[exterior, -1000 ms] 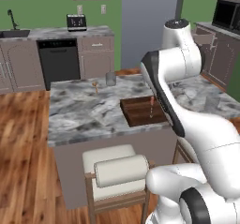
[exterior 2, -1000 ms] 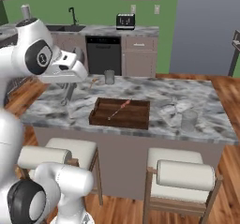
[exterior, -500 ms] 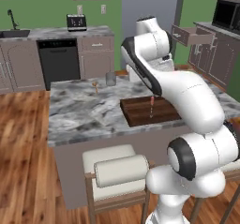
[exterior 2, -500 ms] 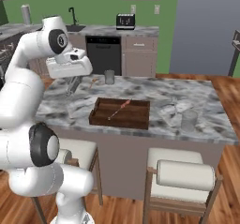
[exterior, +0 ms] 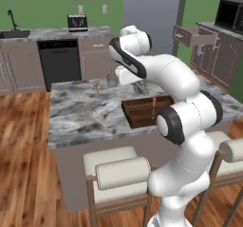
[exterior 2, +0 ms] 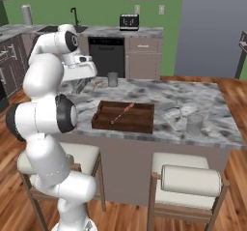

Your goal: Take the tongs from the drawer on the left and place them on the dining counter next to the tray containing the kebab skewer.

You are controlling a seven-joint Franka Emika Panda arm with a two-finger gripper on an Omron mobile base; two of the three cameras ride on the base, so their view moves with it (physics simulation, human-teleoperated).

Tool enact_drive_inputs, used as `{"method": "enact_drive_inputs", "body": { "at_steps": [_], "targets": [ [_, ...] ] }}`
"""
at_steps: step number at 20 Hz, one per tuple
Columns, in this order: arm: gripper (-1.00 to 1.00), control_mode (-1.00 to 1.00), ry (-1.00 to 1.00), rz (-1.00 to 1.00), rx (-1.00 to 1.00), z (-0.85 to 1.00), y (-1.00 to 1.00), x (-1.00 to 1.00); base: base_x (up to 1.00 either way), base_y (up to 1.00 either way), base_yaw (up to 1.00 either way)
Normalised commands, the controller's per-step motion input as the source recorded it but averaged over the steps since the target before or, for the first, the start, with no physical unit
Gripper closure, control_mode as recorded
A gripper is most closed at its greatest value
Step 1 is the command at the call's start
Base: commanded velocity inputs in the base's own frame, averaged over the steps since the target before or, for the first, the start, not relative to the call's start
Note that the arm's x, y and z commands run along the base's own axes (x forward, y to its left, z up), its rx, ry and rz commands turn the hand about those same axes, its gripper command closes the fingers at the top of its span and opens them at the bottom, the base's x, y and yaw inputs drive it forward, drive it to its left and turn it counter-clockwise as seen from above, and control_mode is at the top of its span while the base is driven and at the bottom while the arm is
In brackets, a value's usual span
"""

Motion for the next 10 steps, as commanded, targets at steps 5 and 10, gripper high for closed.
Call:
{"method": "enact_drive_inputs", "body": {
  "at_steps": [5, 10],
  "targets": [
    [1.0, -1.0, 0.03, 0.11, 0.0, -0.53, 0.12, 0.16, 0.0, 0.0, 0.0],
    [1.0, -1.0, -0.03, 0.1, 0.05, -0.45, 0.05, 0.05, 0.0, 0.0, 0.0]
  ]
}}
